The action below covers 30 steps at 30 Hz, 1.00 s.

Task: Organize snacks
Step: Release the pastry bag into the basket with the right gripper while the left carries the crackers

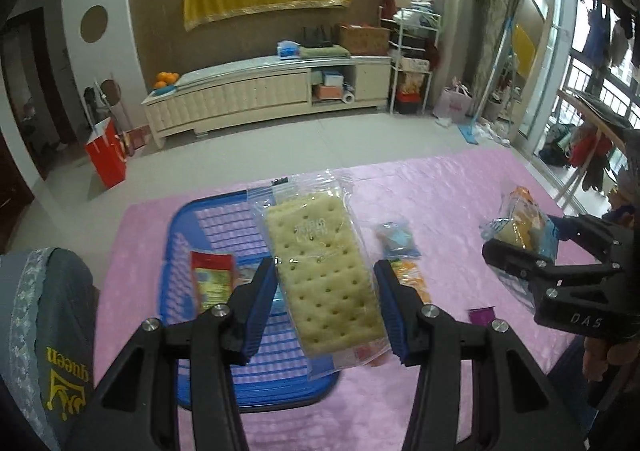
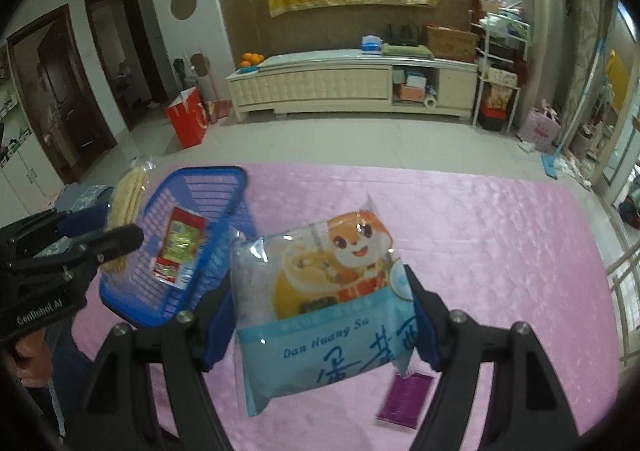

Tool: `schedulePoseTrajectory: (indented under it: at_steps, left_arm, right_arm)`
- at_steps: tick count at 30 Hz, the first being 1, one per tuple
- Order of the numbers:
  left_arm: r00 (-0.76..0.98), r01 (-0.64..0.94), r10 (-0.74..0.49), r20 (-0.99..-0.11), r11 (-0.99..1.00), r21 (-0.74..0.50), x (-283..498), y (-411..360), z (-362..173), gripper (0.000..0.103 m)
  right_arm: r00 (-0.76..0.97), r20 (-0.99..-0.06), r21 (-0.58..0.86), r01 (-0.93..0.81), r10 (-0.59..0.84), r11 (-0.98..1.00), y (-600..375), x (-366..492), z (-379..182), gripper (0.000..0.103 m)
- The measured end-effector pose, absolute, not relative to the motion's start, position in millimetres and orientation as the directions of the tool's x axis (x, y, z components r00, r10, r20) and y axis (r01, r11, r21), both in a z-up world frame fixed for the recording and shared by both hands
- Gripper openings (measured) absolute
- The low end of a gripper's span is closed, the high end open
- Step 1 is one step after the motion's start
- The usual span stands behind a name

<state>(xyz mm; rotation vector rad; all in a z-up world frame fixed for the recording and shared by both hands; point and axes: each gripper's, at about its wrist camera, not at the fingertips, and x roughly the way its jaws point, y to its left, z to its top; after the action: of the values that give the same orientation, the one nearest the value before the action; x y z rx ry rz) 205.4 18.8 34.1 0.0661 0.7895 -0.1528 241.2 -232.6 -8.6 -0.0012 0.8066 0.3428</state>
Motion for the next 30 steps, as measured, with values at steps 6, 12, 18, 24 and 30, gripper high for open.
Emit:
schedulePoseTrajectory:
  at_steps: [6,12,18,24,30]
  left_arm:
    - [0.698,0.113,-0.072,-0.713,0.994,0.011,201,61,33,0.047]
    - [0.684,0.044,-0.044,-0.728,0.999,-0.019,194,106,19,0.047]
    - [0.676,0.014,-0.028,-0.737,1.000,-0.025,188,133,6,0.047]
    - [0.667,-0.036,-0.019,-0.745,0.998,-0.058,182,158,-1,0.047]
    - [0.651,-0.051,-0.005,-0.759,0.997,-0.050,177,164,-11,0.047]
  right_arm:
    - [0.617,-0.715,0.099,-0.374,0.328,0.922,-182,241,-9,0.077]
    - [0.565,-0.736,0.091,-0.461,0.371,0.883,-133,243,-17,0.077]
    - [0.515,-0.764,0.083,-0.518,0.387,0.852,-91,247,-29,0.077]
    - [0.453,-0.813,0.069,-0.550,0.367,0.832,-60,255,-50,0.077]
    - [0.444,-0.834,0.014,-0.578,0.328,0.816,-38,256,-63,0.077]
